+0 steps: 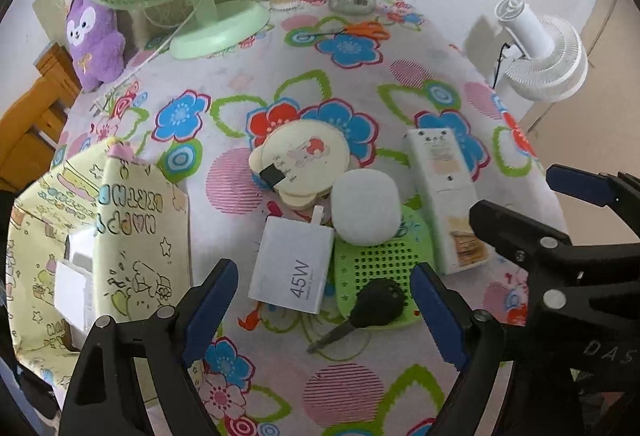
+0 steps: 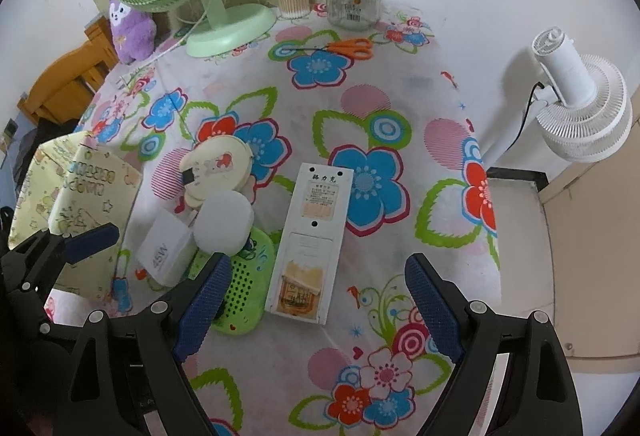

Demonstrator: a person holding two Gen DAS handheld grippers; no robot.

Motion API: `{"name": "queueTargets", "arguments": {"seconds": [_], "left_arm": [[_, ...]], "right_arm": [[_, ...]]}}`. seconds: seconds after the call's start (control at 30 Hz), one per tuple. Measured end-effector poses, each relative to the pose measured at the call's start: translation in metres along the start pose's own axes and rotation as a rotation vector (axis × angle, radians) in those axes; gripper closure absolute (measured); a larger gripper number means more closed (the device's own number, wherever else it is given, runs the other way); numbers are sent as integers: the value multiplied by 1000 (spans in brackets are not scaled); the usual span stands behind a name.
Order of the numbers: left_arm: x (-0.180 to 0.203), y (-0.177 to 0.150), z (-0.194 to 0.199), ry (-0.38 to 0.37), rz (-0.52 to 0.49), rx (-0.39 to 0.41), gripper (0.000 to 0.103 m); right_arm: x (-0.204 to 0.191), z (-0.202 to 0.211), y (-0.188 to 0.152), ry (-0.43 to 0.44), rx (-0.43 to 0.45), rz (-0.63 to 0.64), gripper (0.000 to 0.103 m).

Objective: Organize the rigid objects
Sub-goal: 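Grasp the white wall charger with left gripper while right gripper grasps the white remote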

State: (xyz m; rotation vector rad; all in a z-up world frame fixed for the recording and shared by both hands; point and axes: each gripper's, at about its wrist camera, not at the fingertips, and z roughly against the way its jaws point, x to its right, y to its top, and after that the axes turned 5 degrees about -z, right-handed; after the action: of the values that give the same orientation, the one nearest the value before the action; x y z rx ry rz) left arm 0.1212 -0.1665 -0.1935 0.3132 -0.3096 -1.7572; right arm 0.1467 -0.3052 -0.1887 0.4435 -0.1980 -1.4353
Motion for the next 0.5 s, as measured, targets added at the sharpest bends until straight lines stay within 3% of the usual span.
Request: {"name": "queueTargets", "arguments": {"seconds": [0.5], "left_arm": [[-16, -1, -30, -5, 6, -50, 29]], "right_arm": [[-2, -41, -1, -11, -86, -44, 18]]}}
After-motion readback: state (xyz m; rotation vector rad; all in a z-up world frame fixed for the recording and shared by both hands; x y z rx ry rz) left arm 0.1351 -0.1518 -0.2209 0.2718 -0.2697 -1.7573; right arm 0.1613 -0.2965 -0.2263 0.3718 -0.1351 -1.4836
